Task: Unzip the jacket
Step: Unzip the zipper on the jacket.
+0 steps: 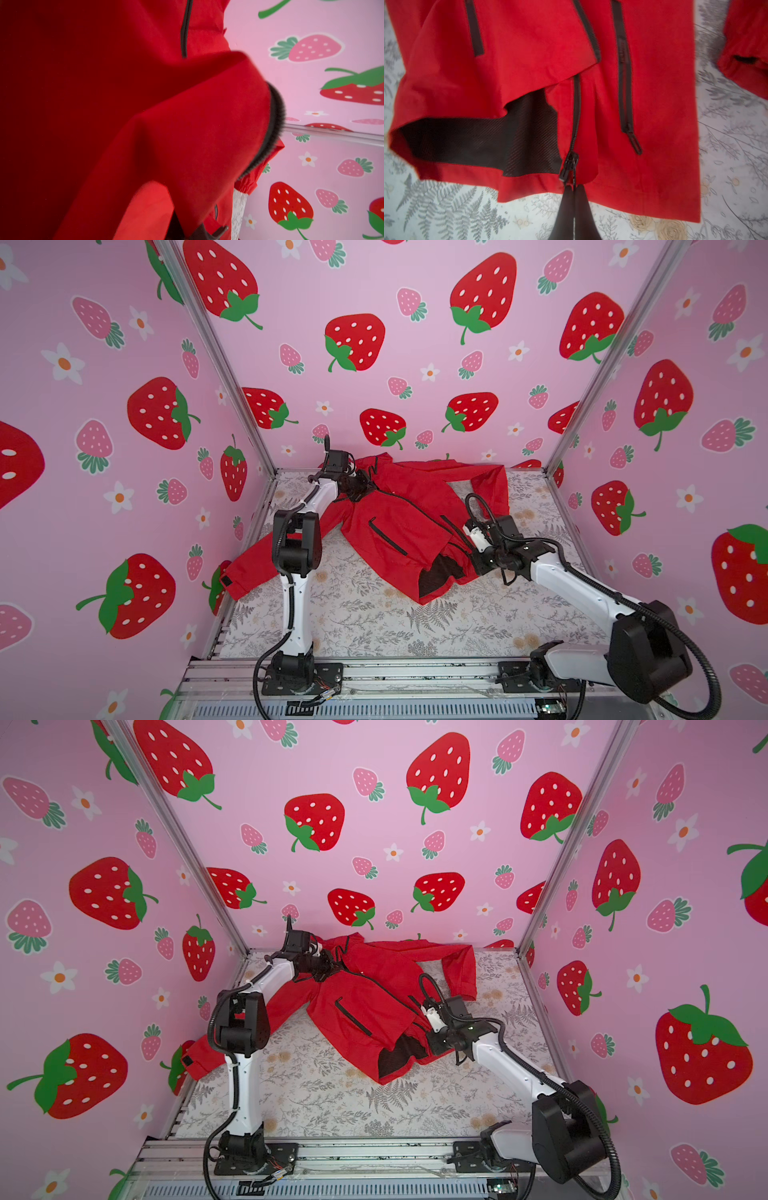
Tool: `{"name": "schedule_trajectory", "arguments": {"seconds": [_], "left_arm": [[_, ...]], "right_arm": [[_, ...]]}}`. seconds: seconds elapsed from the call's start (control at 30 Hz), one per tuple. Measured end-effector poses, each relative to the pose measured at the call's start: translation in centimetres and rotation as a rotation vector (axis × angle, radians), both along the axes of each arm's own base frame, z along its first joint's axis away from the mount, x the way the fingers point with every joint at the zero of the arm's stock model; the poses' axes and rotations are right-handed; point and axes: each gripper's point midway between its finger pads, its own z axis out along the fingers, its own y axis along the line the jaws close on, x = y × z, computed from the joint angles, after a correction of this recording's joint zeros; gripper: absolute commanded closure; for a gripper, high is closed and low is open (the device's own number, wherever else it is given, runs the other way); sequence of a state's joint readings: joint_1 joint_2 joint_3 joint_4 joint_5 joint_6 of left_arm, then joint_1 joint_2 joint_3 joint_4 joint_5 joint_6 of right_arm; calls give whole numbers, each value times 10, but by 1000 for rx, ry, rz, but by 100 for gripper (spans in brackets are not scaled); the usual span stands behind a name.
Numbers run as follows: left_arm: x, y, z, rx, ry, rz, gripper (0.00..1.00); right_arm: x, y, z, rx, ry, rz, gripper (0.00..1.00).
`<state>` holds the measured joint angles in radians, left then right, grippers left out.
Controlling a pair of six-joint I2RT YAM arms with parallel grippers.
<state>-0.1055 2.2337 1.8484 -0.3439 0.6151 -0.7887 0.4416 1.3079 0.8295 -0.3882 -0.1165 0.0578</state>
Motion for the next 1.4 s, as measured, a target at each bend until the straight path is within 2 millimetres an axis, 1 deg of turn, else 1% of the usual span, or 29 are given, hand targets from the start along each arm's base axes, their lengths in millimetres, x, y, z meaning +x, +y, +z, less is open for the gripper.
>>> {"name": "schedule_trajectory", "arguments": {"seconds": [0.13,0.27,0.33,0.47,0.5,0.6,0.67,0.77,0.87,0.97,1.0,1.1,1.13,1.17,1.2,1.23,1.27,1.33,1.37,1.4], "left_arm": [[-30,8,20,-21,-50,-47,100],[-61,20,30,-18,-82,-76,100],[-79,29,31,-14,-88,-82,100],[-111,48,28,-5,-85,-70,100],[-118,54,27,-3,-81,-61,100],[-135,72,23,16,-61,-27,100],[-142,82,19,43,-43,-9,100],[-147,94,14,85,-19,12,100],[-153,100,5,114,6,21,100],[-159,103,-3,135,35,23,100],[-160,104,-4,142,40,23,97],[-160,106,-5,156,42,28,78],[-160,107,-5,158,40,28,73],[-161,107,-5,158,39,28,70],[-161,107,-4,155,38,28,67],[-161,107,-3,157,34,28,63],[-161,107,-2,156,32,29,59],[-161,108,1,159,23,28,51],[-161,109,3,162,15,29,45],[-162,110,6,164,8,31,43]], "right_arm": [[22,-27,6,80,2,-174,100],[37,-51,11,135,4,-314,100],[45,-67,14,161,-1,-394,100],[60,-116,21,215,-24,-580,100],[63,-128,22,228,-32,-622,100],[68,-153,25,258,-48,-706,100],[70,-163,27,271,-59,-734,100],[75,-171,24,288,-60,-757,100],[79,-171,16,304,-40,-763,100],[81,-170,14,319,-32,-760,100],[82,-169,15,325,-35,-756,100],[84,-167,17,339,-42,-745,100],[84,-166,18,343,-43,-741,100],[84,-166,18,347,-44,-736,98],[85,-165,19,350,-46,-732,91],[85,-164,19,353,-47,-730,84],[86,-164,20,357,-47,-729,71],[86,-164,21,355,-52,-726,52],[86,-164,21,353,-55,-724,46],[86,-165,22,352,-59,-722,40]]}}
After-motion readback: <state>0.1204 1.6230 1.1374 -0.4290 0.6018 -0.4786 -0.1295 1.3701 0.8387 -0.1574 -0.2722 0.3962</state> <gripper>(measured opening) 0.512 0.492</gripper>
